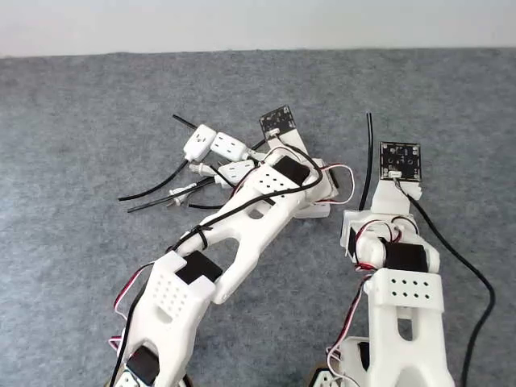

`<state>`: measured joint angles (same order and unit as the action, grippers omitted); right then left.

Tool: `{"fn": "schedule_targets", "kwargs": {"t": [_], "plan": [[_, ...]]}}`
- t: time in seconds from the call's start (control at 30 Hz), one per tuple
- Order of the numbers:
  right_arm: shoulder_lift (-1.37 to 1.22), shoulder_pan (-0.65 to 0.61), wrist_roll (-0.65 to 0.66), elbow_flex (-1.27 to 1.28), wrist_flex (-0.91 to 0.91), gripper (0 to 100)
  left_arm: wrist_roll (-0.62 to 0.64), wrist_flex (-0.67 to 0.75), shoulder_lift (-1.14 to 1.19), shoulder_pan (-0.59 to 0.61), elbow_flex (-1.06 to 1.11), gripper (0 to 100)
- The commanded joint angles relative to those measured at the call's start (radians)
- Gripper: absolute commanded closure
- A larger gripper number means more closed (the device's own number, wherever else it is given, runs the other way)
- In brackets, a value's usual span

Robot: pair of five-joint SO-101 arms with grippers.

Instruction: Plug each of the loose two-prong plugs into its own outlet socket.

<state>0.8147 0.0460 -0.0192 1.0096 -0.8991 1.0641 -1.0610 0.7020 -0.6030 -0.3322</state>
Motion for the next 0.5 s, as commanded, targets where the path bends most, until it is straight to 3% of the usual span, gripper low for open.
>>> {"fn": "schedule_targets", "kwargs": {"t": [0.0, 0.47], "plan": [[0.028, 0.004, -0.008, -0.051, 0.012, 99.0, -0.020, 0.038, 0.025, -0.014, -0.010, 97], [0.028, 0.004, -0.011, -0.049, 0.012, 99.0, -0.015, 0.107, 0.038, 0.000, -0.137, 99]]}}
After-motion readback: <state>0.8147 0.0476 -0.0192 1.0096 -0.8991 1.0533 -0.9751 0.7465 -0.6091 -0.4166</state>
